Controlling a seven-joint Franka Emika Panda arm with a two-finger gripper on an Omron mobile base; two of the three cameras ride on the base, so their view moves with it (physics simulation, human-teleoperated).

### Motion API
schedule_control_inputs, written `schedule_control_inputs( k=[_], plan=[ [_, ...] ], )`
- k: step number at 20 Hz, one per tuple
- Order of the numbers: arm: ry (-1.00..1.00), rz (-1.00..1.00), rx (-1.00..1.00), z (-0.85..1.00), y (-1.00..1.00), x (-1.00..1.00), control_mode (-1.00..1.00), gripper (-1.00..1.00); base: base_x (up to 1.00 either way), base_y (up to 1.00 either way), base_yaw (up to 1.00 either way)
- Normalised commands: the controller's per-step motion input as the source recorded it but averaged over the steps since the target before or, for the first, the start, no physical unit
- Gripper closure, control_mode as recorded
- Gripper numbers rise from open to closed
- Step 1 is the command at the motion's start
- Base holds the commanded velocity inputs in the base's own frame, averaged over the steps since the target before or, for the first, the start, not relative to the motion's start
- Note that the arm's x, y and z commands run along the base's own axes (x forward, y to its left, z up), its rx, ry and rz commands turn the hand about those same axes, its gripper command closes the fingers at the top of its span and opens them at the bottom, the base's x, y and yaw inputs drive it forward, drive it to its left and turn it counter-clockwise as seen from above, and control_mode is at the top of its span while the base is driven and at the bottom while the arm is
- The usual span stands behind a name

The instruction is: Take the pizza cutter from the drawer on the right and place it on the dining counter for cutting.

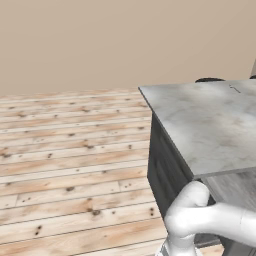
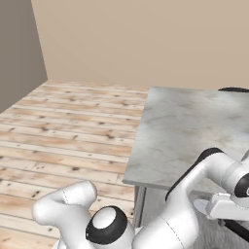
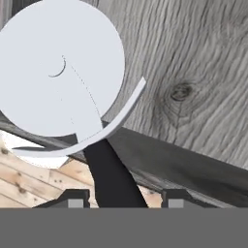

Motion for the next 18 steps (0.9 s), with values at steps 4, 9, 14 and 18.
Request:
schedule_control_inputs(
  k=[4,9,14,18],
  plan=[
    [0.0,-0.01,-0.13,0.76,0.91,-0.04,-1.0,1.0,0.0,0.0,0.0],
    [0.0,-0.18,-0.1,0.59,0.58,0.25,-1.0,1.0,0.0,0.0,0.0],
    [0.0,-0.29,-0.02,0.46,0.16,0.58,-1.0,1.0,0.0,0.0,0.0],
    [0.0,-0.25,0.0,0.26,0.02,0.73,-1.0,1.0,0.0,0.0,0.0]
  ],
)
